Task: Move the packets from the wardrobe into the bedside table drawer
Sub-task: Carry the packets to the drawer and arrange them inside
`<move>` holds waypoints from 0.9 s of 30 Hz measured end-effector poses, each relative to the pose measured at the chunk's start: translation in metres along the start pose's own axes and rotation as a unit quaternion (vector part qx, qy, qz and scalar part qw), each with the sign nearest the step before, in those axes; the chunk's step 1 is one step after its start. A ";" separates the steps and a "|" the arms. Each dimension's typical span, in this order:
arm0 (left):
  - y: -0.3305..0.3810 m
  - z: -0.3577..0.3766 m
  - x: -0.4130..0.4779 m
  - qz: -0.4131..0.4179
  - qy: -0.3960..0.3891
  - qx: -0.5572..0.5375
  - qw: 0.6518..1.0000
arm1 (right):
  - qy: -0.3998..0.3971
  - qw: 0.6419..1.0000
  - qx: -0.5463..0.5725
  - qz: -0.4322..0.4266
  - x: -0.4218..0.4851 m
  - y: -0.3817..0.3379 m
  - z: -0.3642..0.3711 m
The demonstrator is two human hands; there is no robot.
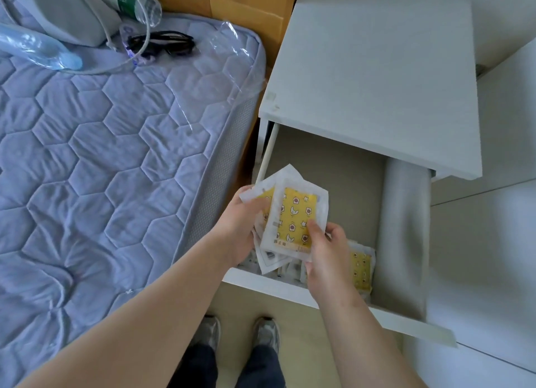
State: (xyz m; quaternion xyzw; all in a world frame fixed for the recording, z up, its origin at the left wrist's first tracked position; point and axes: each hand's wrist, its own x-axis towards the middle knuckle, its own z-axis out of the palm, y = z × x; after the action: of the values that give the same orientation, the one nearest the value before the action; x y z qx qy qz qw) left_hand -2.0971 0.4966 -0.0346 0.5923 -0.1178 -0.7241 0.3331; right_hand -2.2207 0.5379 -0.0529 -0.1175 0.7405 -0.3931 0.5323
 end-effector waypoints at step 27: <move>-0.013 -0.041 -0.023 0.063 0.011 0.039 0.997 | -0.068 0.997 0.022 -0.038 -0.013 -0.016 0.004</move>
State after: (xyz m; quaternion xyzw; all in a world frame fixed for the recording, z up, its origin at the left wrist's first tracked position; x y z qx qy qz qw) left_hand -2.0617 0.5297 -0.0355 0.6044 -0.1791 -0.6898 0.3560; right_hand -2.2162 0.5333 -0.0336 -0.1597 0.6888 -0.4203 0.5687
